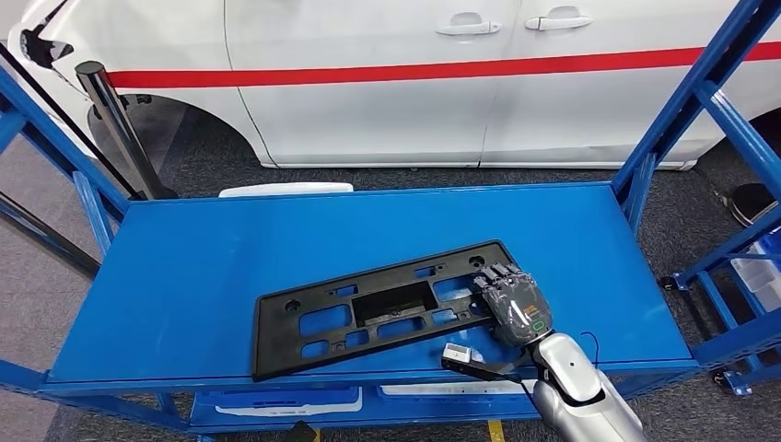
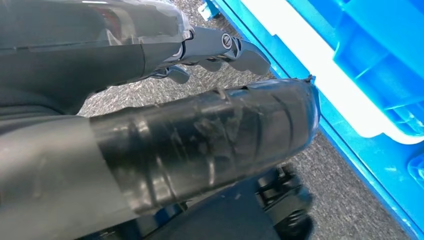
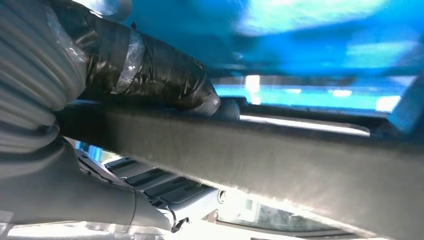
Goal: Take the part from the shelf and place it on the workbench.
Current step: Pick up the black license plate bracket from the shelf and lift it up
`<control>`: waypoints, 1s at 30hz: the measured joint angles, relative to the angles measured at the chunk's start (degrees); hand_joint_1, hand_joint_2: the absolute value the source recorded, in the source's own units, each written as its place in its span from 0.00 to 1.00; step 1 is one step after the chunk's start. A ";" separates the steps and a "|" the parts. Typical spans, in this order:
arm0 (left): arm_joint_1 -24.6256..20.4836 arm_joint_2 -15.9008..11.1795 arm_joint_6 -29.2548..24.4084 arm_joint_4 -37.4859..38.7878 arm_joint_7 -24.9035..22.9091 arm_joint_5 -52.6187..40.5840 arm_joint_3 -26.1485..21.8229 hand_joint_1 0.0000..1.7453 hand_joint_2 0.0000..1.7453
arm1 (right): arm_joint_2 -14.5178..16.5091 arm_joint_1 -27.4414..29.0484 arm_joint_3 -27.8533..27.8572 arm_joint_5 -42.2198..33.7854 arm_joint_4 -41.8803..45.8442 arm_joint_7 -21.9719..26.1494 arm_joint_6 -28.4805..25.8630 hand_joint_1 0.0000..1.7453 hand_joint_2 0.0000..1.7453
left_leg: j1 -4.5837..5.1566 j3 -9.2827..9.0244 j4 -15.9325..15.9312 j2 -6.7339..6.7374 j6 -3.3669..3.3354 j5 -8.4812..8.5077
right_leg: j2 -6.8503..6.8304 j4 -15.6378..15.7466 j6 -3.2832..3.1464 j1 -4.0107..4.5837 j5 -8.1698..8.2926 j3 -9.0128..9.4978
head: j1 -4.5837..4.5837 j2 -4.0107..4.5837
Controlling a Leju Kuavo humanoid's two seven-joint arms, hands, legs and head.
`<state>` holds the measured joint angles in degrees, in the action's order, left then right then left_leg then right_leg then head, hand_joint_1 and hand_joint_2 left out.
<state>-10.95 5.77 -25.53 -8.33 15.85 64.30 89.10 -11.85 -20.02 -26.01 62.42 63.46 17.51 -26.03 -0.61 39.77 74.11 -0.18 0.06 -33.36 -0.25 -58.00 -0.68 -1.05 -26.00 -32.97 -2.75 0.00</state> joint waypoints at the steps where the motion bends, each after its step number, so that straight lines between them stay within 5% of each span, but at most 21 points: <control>1: 0.02 0.00 0.00 0.00 -0.01 0.01 -0.01 0.00 0.00 | 0.00 -0.19 -0.07 -0.15 -0.03 0.22 0.17 1.00 1.00 | 0.00 -1.20 -2.54 0.01 -0.10 1.85 | 0.02 -0.05 0.03 0.00 -0.04 0.09 | 0.01 0.00; 3: -0.03 -0.01 -0.01 0.00 -0.04 0.01 -0.01 0.00 0.00 | -0.01 -0.50 -0.18 -0.55 -0.07 0.55 0.53 1.00 1.00 | 0.07 -5.13 -10.73 0.02 -0.49 5.58 | 0.09 -0.24 0.27 0.12 -0.23 0.20 | 0.00 0.00; 5: -0.03 -0.02 -0.03 0.00 -0.07 0.06 0.00 0.00 0.00 | -0.06 -0.70 -0.24 -0.90 -0.10 0.73 0.76 1.00 1.00 | 0.22 -7.37 -15.54 -0.01 -0.94 6.86 | 0.15 -0.40 0.76 0.36 -0.32 0.10 | -0.04 0.00; 9: 0.11 -0.04 -0.04 0.00 -0.08 0.14 0.00 0.00 0.00 | -0.19 -0.81 -0.25 -1.23 -0.19 0.86 0.86 1.00 1.00 | 0.13 -7.65 -16.53 0.07 -2.24 7.21 | 0.23 -1.04 1.97 0.32 -0.89 -0.20 | -0.09 0.00; 13: 0.12 -0.04 -0.04 0.00 -0.08 0.16 0.01 0.00 0.00 | -0.41 -0.54 -0.28 -1.60 -0.29 1.01 0.95 1.00 1.00 | 0.03 -7.57 -16.93 0.32 -2.99 7.56 | 0.25 -13.45 2.79 0.14 -7.36 -6.05 | -0.13 0.00; 15: 0.21 -0.06 -0.04 0.00 -0.09 0.17 0.00 0.00 0.00 | -0.45 -0.39 -0.31 -1.71 -0.28 1.05 0.81 1.00 1.00 | 0.06 -7.62 -16.87 0.36 -3.00 7.51 | 0.24 -16.37 2.92 0.12 -7.36 -7.47 | -0.13 0.00; 18: 0.23 -0.04 -0.11 0.00 -0.07 0.39 -0.01 0.00 0.00 | -0.49 -0.04 -0.34 -2.00 0.54 0.83 -0.40 1.00 1.00 | 0.08 -7.90 -16.63 0.26 -2.71 7.22 | 0.24 -6.30 2.49 0.19 -1.90 -2.53 | -0.13 0.00; 20: 0.24 -0.02 -0.33 0.00 0.01 0.75 -0.01 0.00 0.00 | -0.49 0.85 -0.35 -1.93 2.34 0.00 -1.92 1.00 1.00 | 0.27 -7.81 -16.32 0.19 -2.25 6.99 | 0.25 -0.95 1.97 0.45 -0.34 -0.11 | -0.10 0.00; 25: 0.70 -0.04 -0.83 0.01 0.75 1.79 -0.06 0.00 0.00 | -0.16 5.52 -0.23 0.93 9.60 -3.98 -5.57 0.99 1.00 | 0.33 -7.33 -15.72 -0.01 -1.03 6.29 | 0.05 -0.13 0.64 0.32 -0.28 0.03 | -0.05 0.00; 27: 0.89 -0.07 -0.87 0.02 1.32 2.25 -0.19 0.00 0.00 | 0.32 7.91 -0.10 3.27 13.80 -5.70 -7.57 1.00 1.00 | 0.19 -5.32 -11.25 -0.02 -0.58 3.36 | -0.08 0.05 -0.01 0.14 -0.15 0.02 | 0.04 0.00; 30: 1.27 -0.07 -0.98 0.02 1.98 2.91 -0.52 0.00 0.00 | 1.47 11.96 -0.09 7.03 20.90 -7.78 -10.38 1.00 1.00 | 0.06 -0.35 -0.47 0.00 -0.15 -1.28 | -0.09 -0.12 -0.46 0.36 -0.36 -0.07 | 0.11 0.00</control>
<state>-9.68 5.70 -26.51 -8.31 17.82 67.21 88.58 -10.37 -8.05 -26.10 69.45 84.36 9.72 -36.40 -0.55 39.41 73.63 -0.18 -0.09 -34.64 -0.34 -58.12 -1.14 -0.69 -26.36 -33.04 -2.64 0.00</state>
